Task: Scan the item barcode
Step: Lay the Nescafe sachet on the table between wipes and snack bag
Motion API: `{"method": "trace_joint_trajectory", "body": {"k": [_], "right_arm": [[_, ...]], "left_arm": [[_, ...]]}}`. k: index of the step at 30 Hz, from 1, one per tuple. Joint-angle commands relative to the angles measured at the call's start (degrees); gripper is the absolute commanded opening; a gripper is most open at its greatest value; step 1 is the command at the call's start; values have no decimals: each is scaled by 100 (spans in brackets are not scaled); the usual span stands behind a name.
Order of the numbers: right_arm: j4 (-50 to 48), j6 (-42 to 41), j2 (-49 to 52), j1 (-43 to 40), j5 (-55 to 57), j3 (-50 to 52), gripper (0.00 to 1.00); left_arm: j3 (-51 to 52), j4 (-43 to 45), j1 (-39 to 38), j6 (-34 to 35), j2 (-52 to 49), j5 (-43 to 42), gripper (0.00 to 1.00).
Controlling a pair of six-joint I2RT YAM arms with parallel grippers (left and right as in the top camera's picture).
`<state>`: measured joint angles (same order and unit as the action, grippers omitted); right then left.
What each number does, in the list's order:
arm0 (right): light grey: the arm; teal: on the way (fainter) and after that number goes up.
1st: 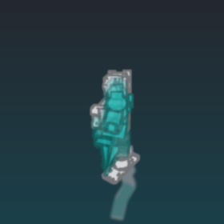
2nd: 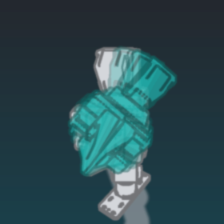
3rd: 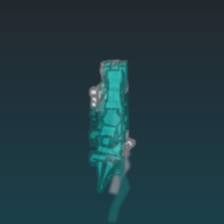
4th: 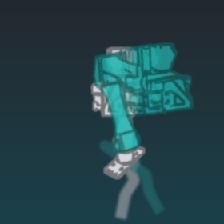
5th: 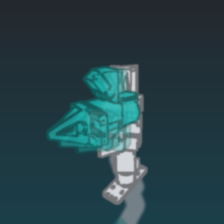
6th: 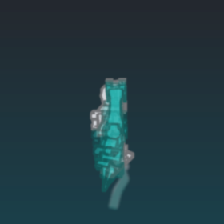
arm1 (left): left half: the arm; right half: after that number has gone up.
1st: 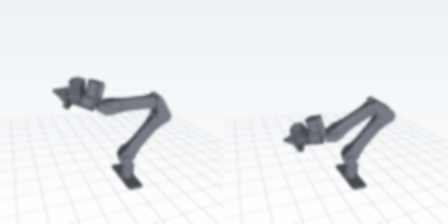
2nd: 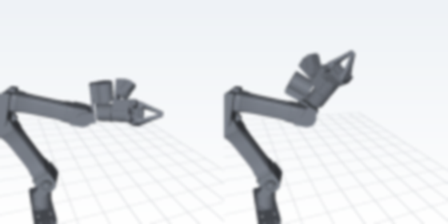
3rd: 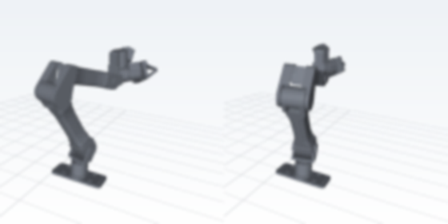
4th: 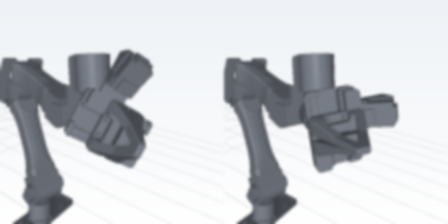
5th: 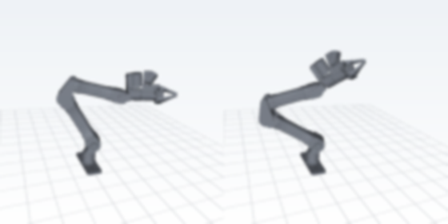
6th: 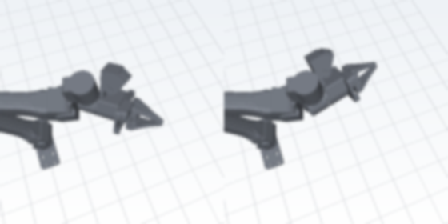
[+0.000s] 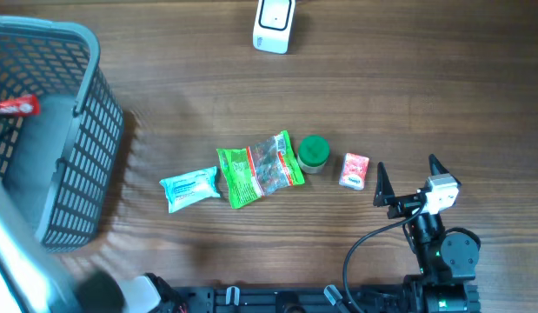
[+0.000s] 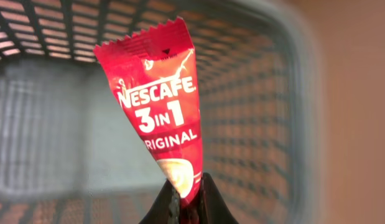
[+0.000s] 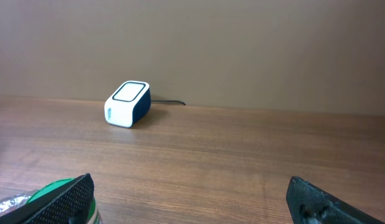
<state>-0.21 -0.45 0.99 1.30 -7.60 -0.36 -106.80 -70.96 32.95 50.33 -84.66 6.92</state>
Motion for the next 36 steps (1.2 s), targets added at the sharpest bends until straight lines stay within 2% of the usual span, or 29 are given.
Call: {"method": "trace_joint_trajectory", "body": {"k": [1, 5, 8, 12, 15, 20, 23, 28, 31, 32, 33, 34, 35, 36], "right_arm": [[-22, -105, -20, -4, 50, 7, 99], [-22, -105, -20, -4, 50, 7, 100], [-22, -107, -20, -4, 50, 7, 100], [-22, -105, -20, -4, 52, 7, 100], [-22, -105, -20, -4, 50, 7, 100], [-22, -105, -20, -4, 50, 7, 100], [-22, -105, -20, -4, 50, 7, 100], [-22, -105, -20, -4, 50, 7, 100], [-22, -107, -20, -4, 50, 7, 100], [-22, -103, -20, -4, 50, 7, 100], [-22, -103, -20, -4, 50, 7, 100], [-22, -105, -20, -4, 50, 7, 100], [-22, -109, -20, -4, 50, 7, 100], [-22, -103, -20, -4, 50, 7, 100]], "left_arm": [[83, -328, -660, -330, 866, -774, 4], [223, -988, -2218, -505, 1207, -376, 4], [723, -1045, -3270, -468, 1224, -243, 4], [1987, -459, -4400, -420, 1217, 177, 4], [3252, 299, -5056, -837, 1189, 457, 4], [5270, 1939, -5823, -1676, 1001, 452, 4], [6033, 2809, -5910, -1954, 826, 450, 4], [6566, 3648, -5871, -2002, 492, 46, 4], [6579, 3827, -5871, -2011, 321, -321, 6], [6579, 3845, -5871, -2006, 289, -398, 23], [6579, 3842, -5871, -1969, 273, -420, 48], [6579, 3818, -5871, -1941, 273, -415, 92], [6579, 3801, -5871, -1941, 273, -415, 100], [6575, 3788, -5871, -1943, 282, -415, 100]]}}
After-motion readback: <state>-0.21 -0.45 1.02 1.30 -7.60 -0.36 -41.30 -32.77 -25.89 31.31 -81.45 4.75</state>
